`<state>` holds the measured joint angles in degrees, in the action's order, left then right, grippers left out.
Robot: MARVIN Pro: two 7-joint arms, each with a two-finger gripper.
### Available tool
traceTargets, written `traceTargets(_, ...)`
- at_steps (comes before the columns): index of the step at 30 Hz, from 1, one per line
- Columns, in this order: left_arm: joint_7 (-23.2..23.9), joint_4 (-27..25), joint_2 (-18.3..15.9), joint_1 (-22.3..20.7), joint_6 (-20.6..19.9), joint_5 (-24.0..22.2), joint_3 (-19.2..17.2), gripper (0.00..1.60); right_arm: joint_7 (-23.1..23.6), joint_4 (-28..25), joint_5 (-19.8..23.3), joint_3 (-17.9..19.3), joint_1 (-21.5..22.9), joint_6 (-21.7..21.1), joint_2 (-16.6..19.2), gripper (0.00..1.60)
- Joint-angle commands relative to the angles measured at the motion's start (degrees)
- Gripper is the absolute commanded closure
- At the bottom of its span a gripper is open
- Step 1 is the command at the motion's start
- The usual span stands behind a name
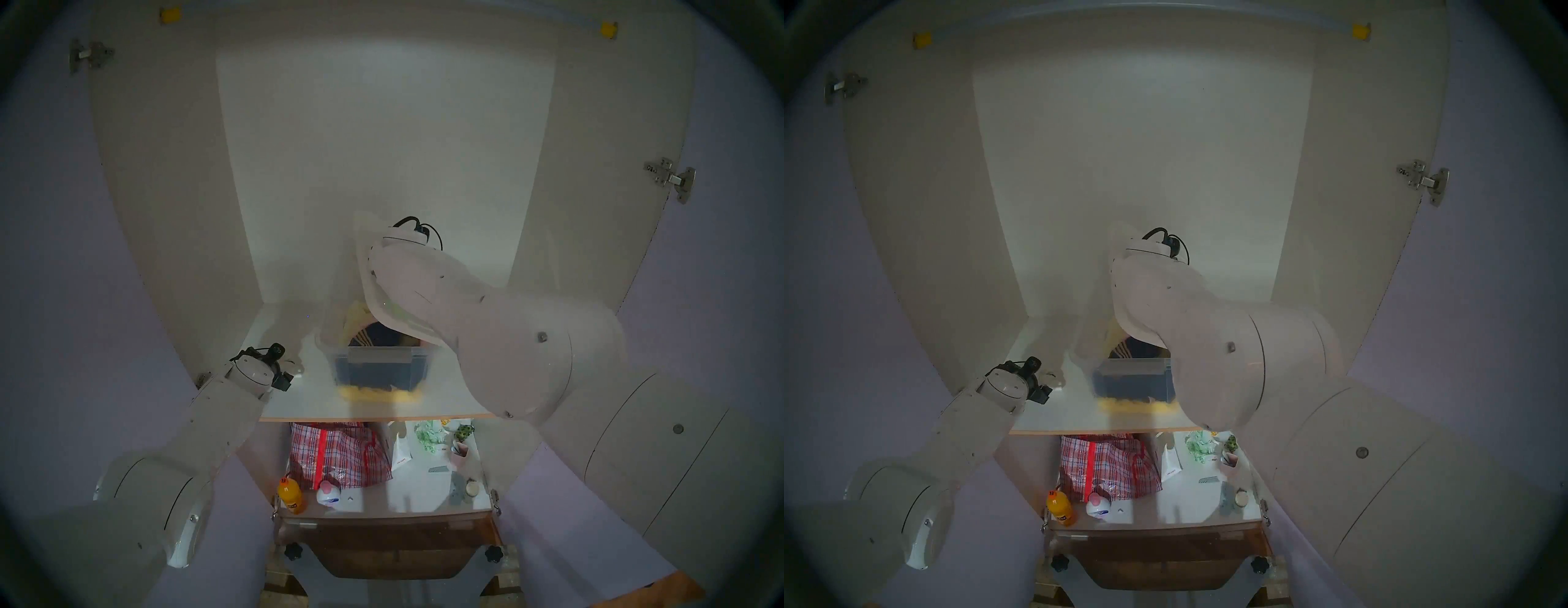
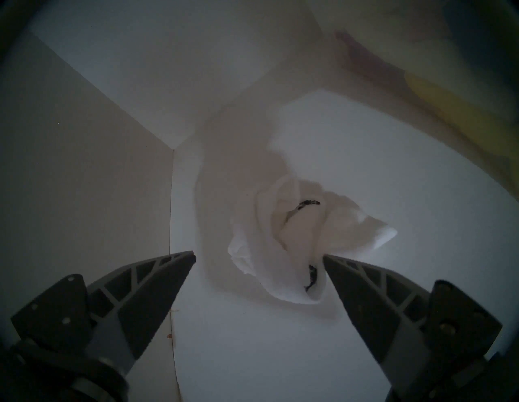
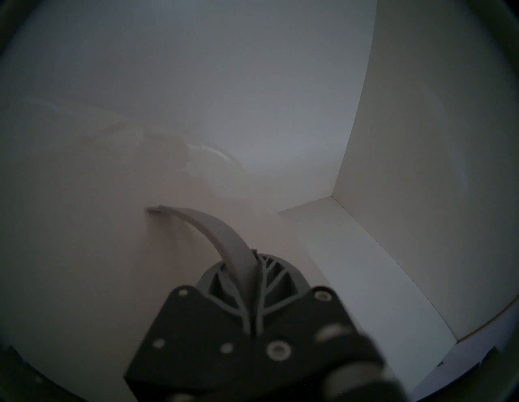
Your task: Take socks out of the storage bin, place them on top of the cabinet, and put the lid back on the bin
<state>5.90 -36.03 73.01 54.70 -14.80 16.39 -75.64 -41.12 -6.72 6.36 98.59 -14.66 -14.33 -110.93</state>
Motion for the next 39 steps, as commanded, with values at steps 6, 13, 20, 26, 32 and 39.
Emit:
traceTargets(6,-0.2,-0.9,0.1,-1.6,0.3,0.0,-0.1,0.0,-1.8,-0.9,0.8,0.6,1.6,0.7,-3.6,1.6)
traceTargets(13,-0.2,-0.7,0.1,-1.6,0.3,0.0,-0.1,0.0,-1.8,-0.4,0.4,-0.1,1.0,0.8,-4.1,1.6)
traceTargets(20,-0.3,-0.3,0.1,-1.5,0.3,0.0,-0.1,0.0,-1.9,0.2,0.1,-0.7,-0.1,0.9,-4.1,1.6)
traceTargets(26,-0.3,0.0,0.2,-1.4,0.3,0.0,-0.1,0.0,-1.5,-0.2,0.0,-1.0,-0.2,1.0,-4.1,1.6)
traceTargets(32,-0.4,0.0,0.2,-1.7,0.4,0.0,-0.1,0.0,-1.3,-0.4,0.1,-0.9,-0.8,1.8,-2.8,1.6)
traceTargets(39,-0.4,0.1,0.2,-1.8,0.4,0.0,-0.1,0.0,0.1,-0.9,0.6,-0.4,-1.1,2.5,-1.5,1.6)
